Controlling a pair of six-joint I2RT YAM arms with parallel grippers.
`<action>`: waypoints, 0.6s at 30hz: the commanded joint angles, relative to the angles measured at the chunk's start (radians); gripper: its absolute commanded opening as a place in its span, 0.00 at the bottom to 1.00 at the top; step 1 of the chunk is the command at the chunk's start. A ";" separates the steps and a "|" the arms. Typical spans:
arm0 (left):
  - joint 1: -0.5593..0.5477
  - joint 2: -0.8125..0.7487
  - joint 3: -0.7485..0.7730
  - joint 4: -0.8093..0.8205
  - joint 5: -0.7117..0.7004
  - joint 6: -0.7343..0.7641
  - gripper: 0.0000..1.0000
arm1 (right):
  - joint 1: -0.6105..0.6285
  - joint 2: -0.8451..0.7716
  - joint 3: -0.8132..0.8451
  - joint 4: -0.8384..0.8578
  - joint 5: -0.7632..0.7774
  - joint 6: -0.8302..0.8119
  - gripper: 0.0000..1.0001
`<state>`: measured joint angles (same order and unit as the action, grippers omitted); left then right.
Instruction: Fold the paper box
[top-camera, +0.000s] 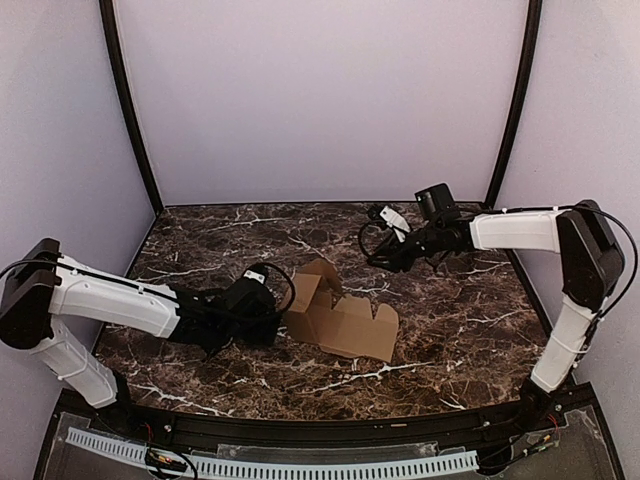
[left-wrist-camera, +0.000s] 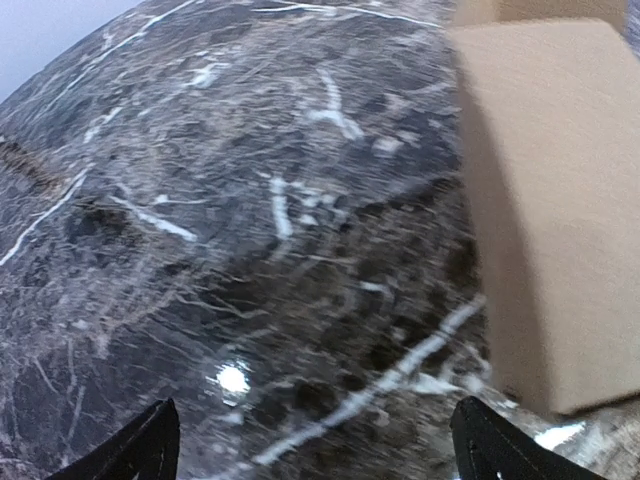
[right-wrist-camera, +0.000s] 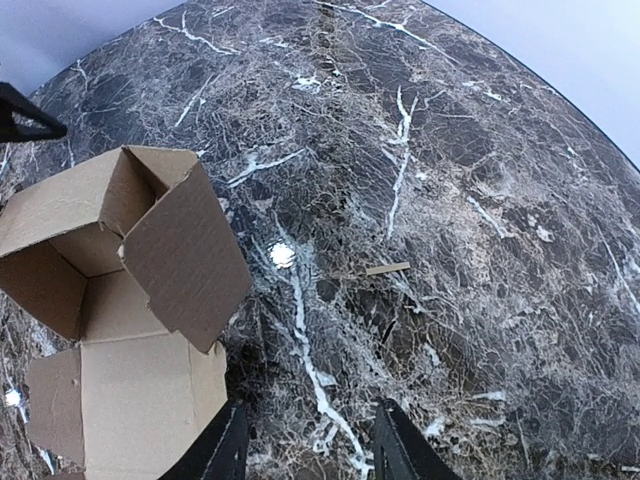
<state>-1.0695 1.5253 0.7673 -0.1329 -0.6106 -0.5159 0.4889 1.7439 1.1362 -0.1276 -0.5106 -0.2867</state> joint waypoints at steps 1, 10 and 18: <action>0.129 -0.037 -0.028 0.120 -0.002 0.105 0.96 | -0.004 0.065 0.066 0.018 -0.028 0.023 0.43; 0.318 0.078 0.127 0.070 0.147 0.212 0.96 | -0.006 0.152 0.127 0.048 -0.007 -0.044 0.48; 0.244 -0.292 0.009 0.071 0.473 0.094 0.92 | 0.006 0.352 0.350 0.034 -0.059 -0.069 0.52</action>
<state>-0.7670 1.4296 0.8310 -0.0456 -0.2779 -0.3790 0.4892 2.0300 1.4155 -0.1081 -0.5426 -0.3393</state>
